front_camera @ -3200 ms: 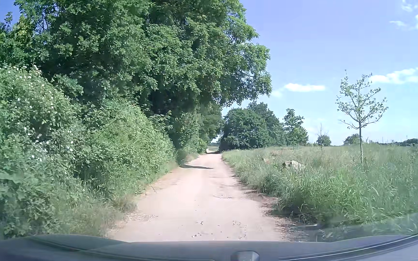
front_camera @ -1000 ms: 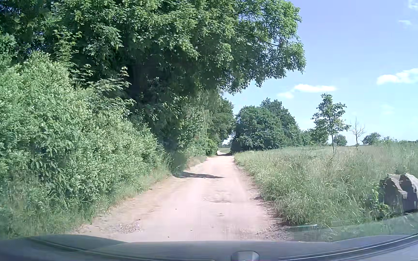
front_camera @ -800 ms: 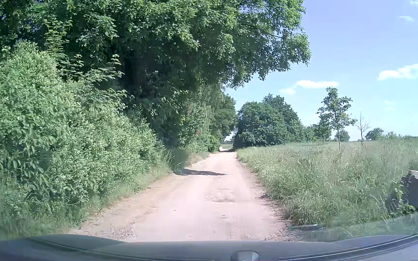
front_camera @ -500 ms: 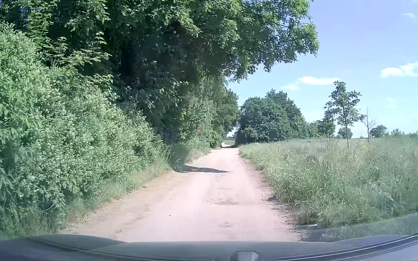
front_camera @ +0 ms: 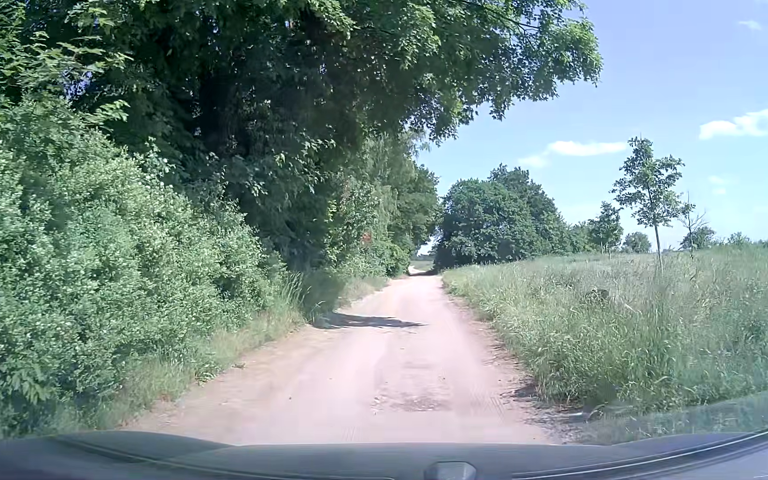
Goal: Follow the waypoints while adhering to traffic rules and regulations
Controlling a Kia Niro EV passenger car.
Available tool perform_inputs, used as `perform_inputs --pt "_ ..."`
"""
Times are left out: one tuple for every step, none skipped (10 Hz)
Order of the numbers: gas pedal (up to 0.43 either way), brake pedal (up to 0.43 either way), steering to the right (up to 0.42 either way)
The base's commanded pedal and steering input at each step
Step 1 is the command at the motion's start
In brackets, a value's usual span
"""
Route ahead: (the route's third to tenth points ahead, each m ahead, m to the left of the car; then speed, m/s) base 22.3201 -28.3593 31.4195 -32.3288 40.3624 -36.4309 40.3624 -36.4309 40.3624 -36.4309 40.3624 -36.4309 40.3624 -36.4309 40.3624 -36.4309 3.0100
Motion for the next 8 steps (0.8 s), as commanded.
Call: perform_inputs --pt "0.0 0.03 -0.002" --pt "0.0 0.03 -0.001" --pt "0.0 0.03 0.005" --pt "0.0 0.03 0.013" --pt "0.0 0.03 0.016" --pt "0.0 0.03 0.012" --pt "0.0 0.037 0.003" --pt "0.0 0.03 -0.004"
